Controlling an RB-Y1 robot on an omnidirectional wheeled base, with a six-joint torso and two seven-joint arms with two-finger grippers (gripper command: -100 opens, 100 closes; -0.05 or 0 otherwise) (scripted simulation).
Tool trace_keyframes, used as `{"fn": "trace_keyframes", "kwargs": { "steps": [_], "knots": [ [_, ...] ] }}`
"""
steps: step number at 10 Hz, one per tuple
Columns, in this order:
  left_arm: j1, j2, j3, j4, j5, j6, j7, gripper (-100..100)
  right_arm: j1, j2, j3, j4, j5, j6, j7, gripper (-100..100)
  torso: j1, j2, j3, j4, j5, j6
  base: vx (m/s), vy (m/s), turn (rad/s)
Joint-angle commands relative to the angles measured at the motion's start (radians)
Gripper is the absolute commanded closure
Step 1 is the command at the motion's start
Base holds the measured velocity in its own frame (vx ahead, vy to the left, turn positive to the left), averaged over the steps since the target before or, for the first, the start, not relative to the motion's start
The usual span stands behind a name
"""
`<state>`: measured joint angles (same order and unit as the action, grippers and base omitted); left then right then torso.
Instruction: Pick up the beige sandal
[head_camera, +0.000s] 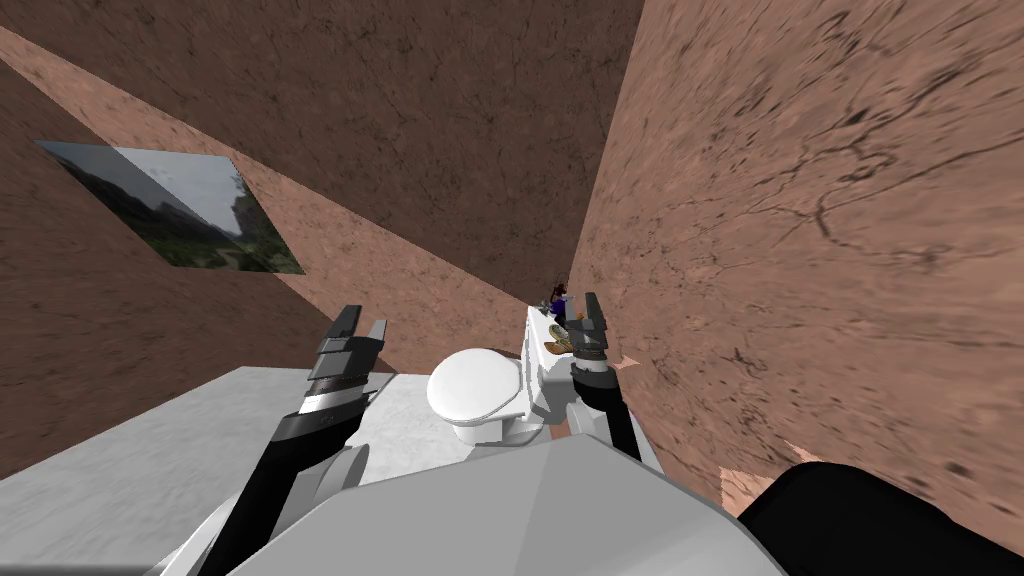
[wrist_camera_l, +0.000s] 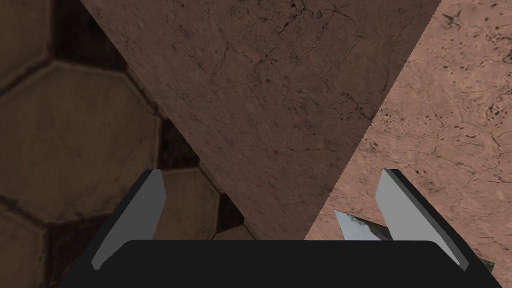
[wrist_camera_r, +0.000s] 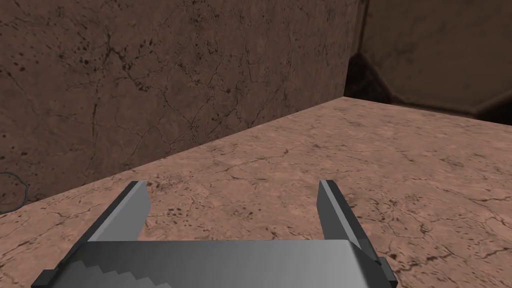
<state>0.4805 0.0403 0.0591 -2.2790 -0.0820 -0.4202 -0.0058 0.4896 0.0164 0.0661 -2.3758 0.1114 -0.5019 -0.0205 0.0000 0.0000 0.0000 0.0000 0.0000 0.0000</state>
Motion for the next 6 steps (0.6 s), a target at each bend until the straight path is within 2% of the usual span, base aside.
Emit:
{"fn": "trace_keyframes", "kwargs": {
  "steps": [1,5,6],
  "knots": [
    [0.0,0.0,0.0,0.0,0.0,0.0,0.0,0,0.006,-0.035,0.002,0.009,0.0,0.001,-0.009,-100,0.0,0.0,0.0,0.0,0.0,0.0,-0.006,0.027,0.004],
    [0.0,0.0,0.0,0.0,0.0,0.0,0.0,0,0.034,-0.157,0.012,0.061,0.002,0.003,-0.055,-100,0.005,0.003,0.001,0.001,0.001,0.0,-0.03,0.078,-0.002],
    [0.0,0.0,0.0,0.0,0.0,0.0,0.0,0,0.034,-0.17,0.012,0.061,0.002,0.003,-0.055,-100,0.006,0.002,0.001,0.001,0.001,0.0,-0.028,0.074,-0.005]
  ]
}}
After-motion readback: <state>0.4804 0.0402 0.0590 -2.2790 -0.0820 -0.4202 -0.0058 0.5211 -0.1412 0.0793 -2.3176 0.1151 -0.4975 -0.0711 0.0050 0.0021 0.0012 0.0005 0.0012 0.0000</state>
